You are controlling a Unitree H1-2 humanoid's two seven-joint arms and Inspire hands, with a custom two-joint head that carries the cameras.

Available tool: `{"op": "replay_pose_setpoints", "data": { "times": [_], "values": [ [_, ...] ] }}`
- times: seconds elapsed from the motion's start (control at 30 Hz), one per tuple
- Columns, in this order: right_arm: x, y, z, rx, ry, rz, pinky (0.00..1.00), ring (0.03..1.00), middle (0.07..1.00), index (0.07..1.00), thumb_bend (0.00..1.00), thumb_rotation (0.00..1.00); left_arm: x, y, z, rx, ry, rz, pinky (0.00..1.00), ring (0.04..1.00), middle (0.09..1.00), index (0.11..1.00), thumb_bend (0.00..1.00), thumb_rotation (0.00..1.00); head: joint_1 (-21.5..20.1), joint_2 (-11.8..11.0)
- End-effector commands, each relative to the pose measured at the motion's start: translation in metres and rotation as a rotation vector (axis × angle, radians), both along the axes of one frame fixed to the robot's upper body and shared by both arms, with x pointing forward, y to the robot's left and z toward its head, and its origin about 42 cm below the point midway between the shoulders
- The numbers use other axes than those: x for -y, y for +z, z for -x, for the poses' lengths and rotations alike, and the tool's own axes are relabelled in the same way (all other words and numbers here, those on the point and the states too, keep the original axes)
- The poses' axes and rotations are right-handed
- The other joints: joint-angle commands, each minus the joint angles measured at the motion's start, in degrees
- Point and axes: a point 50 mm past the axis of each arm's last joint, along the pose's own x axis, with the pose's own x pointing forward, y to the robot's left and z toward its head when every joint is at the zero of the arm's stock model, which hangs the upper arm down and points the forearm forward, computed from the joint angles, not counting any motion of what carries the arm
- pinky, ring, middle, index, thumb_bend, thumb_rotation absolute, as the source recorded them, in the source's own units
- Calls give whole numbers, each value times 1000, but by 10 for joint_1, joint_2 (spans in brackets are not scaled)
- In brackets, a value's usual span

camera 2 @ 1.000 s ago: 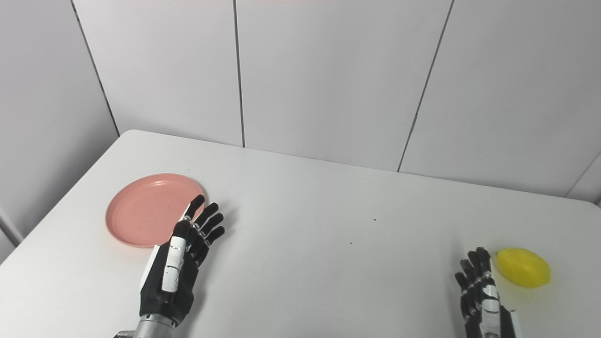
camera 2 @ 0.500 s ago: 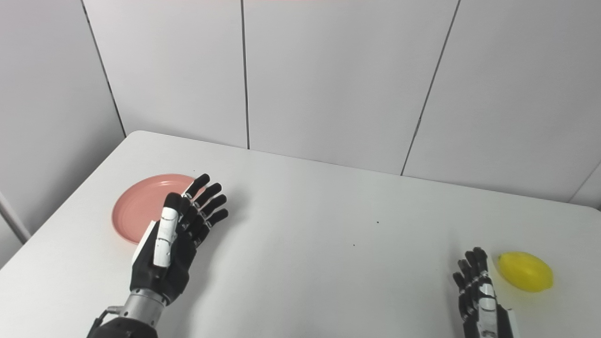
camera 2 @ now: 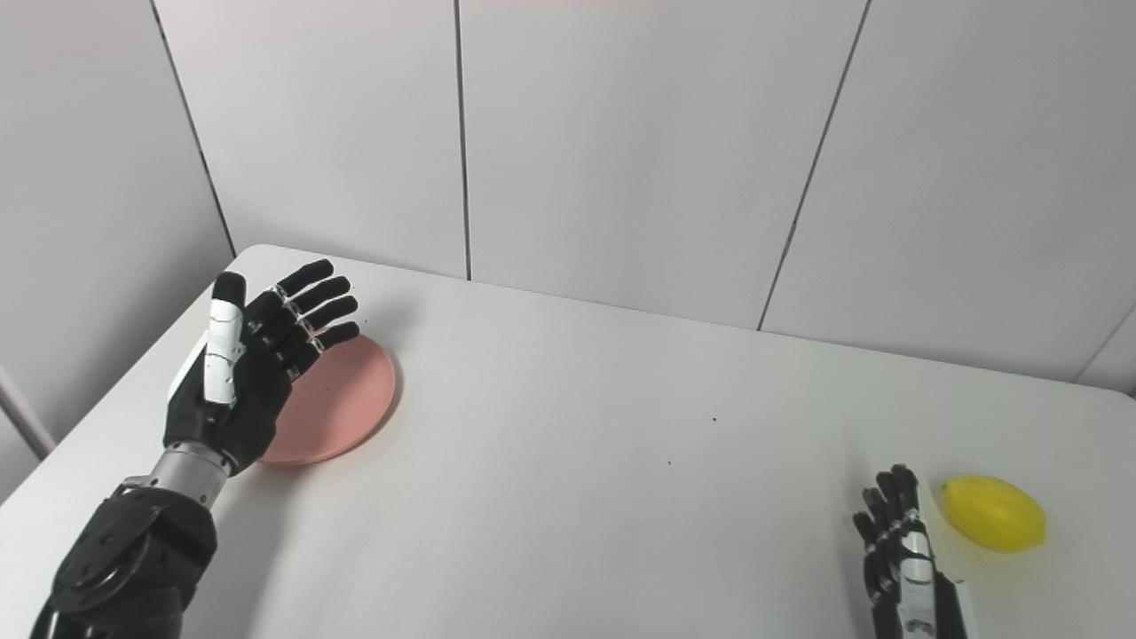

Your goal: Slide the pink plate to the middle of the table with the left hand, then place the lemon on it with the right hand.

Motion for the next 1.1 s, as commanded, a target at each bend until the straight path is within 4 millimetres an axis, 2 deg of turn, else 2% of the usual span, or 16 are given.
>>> {"op": "replay_pose_setpoints", "data": {
  "times": [0.0, 0.17, 0.33, 0.43, 0.53, 0.67, 0.7, 0.87, 1.07],
  "values": [
    [-6, -14, 3, -33, 4, -26, 1000, 1000, 1000, 1000, 635, 981, -4, 24, -12, 122, -29, -13, 759, 788, 754, 713, 1000, 883, 1, 0],
    [-5, -16, 3, -39, -2, -29, 1000, 1000, 1000, 1000, 631, 982, -24, 33, -26, 146, -13, -69, 783, 784, 758, 716, 985, 928, 4, -7],
    [-3, -17, 4, -39, -7, -25, 1000, 1000, 1000, 1000, 627, 979, -45, 57, -42, 180, 10, -98, 725, 755, 738, 747, 946, 960, 6, -6],
    [-2, -17, 4, -40, -7, -22, 1000, 1000, 1000, 1000, 626, 984, -54, 66, -47, 188, 9, -81, 782, 772, 737, 744, 947, 956, 7, -7],
    [-1, -16, 5, -43, -8, -14, 1000, 1000, 999, 1000, 628, 990, -69, 73, -54, 199, 28, -102, 769, 785, 759, 760, 967, 957, 7, -8],
    [0, -17, 4, -44, -8, -15, 1000, 1000, 998, 1000, 622, 993, -83, 75, -59, 197, 46, -137, 763, 771, 757, 774, 982, 963, 9, -9],
    [0, -17, 4, -43, -7, -17, 1000, 1000, 998, 1000, 622, 991, -87, 76, -60, 195, 51, -146, 800, 794, 770, 779, 983, 978, 9, -9],
    [0, -18, 4, -41, -7, -25, 1000, 1000, 999, 1000, 619, 982, -103, 75, -66, 177, 72, -187, 821, 817, 789, 797, 975, 978, 9, -10],
    [0, -16, 5, -38, -1, -12, 1000, 1000, 998, 1000, 626, 988, -122, 66, -74, 173, 89, -201, 843, 833, 801, 825, 951, 920, 9, -9]
  ]
}}
